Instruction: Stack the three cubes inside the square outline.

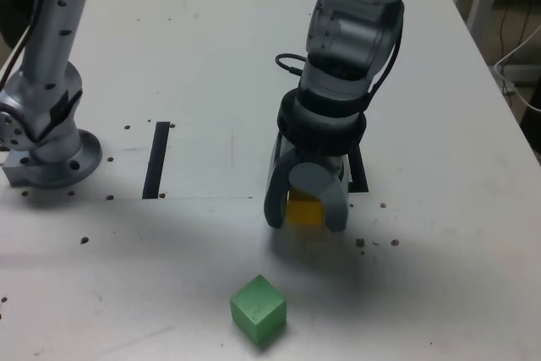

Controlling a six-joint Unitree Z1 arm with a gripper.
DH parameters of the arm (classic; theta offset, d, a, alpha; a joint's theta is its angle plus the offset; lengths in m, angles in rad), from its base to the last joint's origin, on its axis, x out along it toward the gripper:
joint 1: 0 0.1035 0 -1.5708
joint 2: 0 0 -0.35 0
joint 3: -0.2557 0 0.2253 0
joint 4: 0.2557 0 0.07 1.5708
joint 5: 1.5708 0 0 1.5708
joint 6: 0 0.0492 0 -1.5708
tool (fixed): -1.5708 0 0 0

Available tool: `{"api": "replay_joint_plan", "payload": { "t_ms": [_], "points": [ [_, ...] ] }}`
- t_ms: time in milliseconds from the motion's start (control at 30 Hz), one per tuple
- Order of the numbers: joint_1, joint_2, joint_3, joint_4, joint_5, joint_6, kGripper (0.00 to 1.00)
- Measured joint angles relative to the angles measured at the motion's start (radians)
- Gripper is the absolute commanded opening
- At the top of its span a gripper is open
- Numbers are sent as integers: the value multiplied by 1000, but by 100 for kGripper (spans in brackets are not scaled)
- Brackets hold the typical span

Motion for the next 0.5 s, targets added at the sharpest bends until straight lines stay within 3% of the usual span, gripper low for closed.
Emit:
{"api": "replay_joint_plan", "payload": {
  "t_ms": [233,500],
  "points": [
    [0,-29,0,25,13,1,26],
    [0,-125,7,83,55,-5,26]
  ]
}}
